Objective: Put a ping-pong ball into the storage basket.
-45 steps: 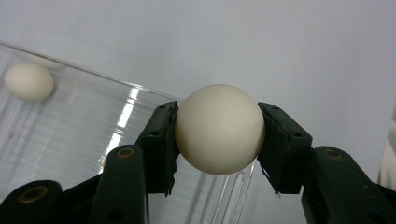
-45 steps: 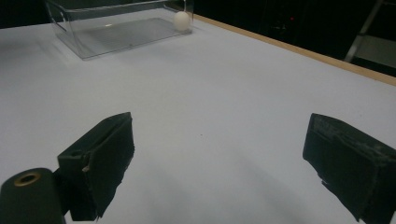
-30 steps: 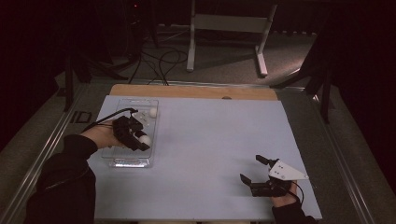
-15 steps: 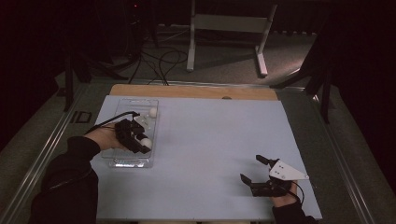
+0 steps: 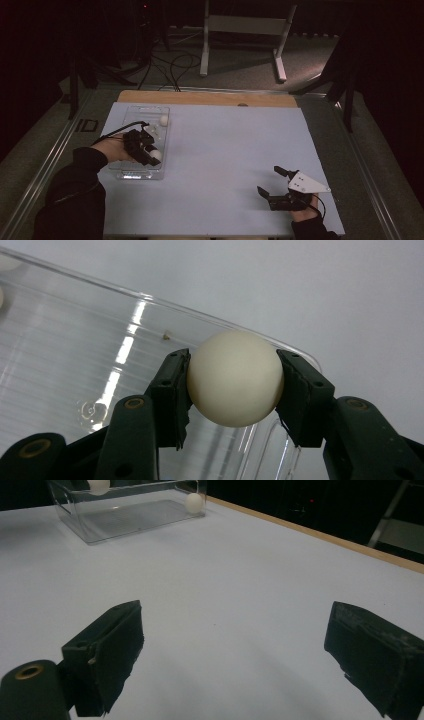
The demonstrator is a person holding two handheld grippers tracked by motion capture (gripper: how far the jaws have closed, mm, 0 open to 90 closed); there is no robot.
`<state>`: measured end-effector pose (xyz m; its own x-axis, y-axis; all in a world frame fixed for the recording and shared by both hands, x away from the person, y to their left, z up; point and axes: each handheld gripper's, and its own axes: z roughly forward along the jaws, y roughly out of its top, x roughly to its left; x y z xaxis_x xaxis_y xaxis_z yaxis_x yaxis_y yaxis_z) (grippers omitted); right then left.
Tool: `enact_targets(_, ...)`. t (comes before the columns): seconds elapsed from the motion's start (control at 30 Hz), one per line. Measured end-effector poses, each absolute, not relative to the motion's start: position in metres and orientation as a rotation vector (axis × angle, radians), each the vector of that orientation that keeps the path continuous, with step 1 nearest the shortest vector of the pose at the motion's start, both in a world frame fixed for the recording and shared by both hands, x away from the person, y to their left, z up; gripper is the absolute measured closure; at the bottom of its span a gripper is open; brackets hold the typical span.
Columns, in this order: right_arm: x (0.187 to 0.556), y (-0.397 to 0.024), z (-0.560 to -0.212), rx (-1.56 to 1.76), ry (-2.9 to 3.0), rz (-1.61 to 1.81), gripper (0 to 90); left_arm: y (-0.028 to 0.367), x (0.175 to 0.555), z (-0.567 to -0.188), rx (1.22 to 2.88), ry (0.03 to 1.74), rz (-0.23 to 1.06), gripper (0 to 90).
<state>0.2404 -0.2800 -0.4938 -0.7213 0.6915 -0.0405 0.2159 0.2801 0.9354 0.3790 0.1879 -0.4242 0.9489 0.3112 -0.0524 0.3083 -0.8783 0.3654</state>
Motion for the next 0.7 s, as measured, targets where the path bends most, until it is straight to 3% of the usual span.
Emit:
enact_targets(0.43, 0.2403, -0.2801, -0.4938, 0.819, 2.111, 1.437, 8.8, 0.1871, 0.3808, -0.4310, 2.739, 0.482, -0.012, 50.8)
enact_targets(0.7, 0.2404, -0.2801, -0.4938, 0.819, 2.111, 1.436, 8.8, 0.1901, 0.3825, -0.4261, 2.718, 0.541, -0.002, 38.7)
